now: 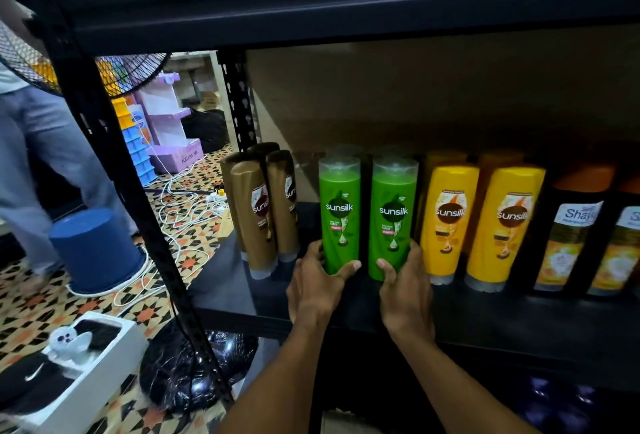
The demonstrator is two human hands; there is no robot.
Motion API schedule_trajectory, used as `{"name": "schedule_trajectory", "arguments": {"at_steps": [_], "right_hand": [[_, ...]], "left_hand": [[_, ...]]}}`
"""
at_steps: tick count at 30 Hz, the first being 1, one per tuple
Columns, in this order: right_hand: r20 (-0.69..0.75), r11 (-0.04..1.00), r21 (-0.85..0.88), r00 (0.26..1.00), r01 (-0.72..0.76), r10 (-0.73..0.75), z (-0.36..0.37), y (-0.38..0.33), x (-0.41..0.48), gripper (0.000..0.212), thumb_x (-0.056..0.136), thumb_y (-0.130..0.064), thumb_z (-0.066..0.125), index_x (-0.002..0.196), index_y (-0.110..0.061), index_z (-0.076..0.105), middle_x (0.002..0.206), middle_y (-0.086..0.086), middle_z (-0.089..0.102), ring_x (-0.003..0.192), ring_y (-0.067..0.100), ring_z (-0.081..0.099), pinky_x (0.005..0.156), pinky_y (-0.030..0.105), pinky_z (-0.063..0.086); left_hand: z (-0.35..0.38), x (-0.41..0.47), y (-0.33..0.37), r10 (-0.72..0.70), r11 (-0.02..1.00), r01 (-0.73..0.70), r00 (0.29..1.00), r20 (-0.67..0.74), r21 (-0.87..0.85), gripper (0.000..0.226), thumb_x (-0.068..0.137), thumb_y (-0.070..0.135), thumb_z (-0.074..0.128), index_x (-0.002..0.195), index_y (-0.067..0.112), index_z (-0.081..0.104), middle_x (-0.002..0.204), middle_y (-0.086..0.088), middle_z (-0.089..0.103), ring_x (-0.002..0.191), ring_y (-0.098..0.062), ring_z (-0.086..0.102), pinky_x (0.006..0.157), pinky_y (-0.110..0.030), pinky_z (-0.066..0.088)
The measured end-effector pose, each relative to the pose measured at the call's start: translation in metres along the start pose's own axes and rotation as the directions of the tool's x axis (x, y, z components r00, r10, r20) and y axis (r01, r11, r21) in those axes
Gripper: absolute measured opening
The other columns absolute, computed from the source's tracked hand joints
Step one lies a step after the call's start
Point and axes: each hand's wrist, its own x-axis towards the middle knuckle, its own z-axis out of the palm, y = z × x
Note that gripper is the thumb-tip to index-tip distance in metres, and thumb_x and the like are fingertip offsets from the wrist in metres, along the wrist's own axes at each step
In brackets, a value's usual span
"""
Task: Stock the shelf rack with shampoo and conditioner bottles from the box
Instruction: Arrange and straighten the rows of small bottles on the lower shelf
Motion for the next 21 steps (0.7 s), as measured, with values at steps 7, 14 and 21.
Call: {"name": "schedule_trajectory", "arguments": {"at_steps": [7, 14, 21], "right_hand": [[-0.001, 1.0, -0.018, 1.0, 0.009, -0.009, 0.0006, -0.0009, -0.0005, 0.061, 0.097, -0.024, 0.063, 0.149, -0.013, 0.034, 0.143, 0.01, 0.052, 0.128, 0.03, 0.052, 0.096, 0.041, 0.047], [0.007, 0.999, -0.04, 1.0, -0.007, 0.008, -0.0018, -0.0005, -0.0007, 0.06, 0.097, -0.023, 0.063, 0.148, -0.013, 0.033, 0.14, 0.011, 0.054, 0.123, 0.031, 0.056, 0.088, 0.038, 0.049], [-0.022, 0.998, -0.052, 1.0, 0.018, -0.02, 0.0012, 0.0008, -0.0011, 0.059, 0.097, -0.02, 0.063, 0.148, -0.01, 0.035, 0.14, 0.013, 0.055, 0.124, 0.033, 0.056, 0.093, 0.041, 0.049]], "left_hand": [[-0.0038, -0.0023, 0.0047, 0.007, 0.999, -0.007, 1.0, -0.009, -0.048, 0.07, 0.066, 0.063, 0.085, 0.124, 0.043, 0.052, 0.11, 0.023, 0.066, 0.102, -0.002, 0.062, 0.086, -0.031, 0.051], [-0.0031, -0.0015, 0.0021, -0.005, 0.997, 0.003, 1.0, -0.029, -0.08, 0.062, 0.068, 0.055, 0.087, 0.12, 0.045, 0.055, 0.101, 0.024, 0.063, 0.103, -0.003, 0.064, 0.09, -0.035, 0.053], [-0.0023, -0.0028, 0.0031, 0.007, 0.998, -0.009, 1.0, -0.029, -0.058, 0.062, 0.073, 0.054, 0.084, 0.125, 0.044, 0.053, 0.112, 0.018, 0.067, 0.108, -0.006, 0.063, 0.088, -0.032, 0.051]]}}
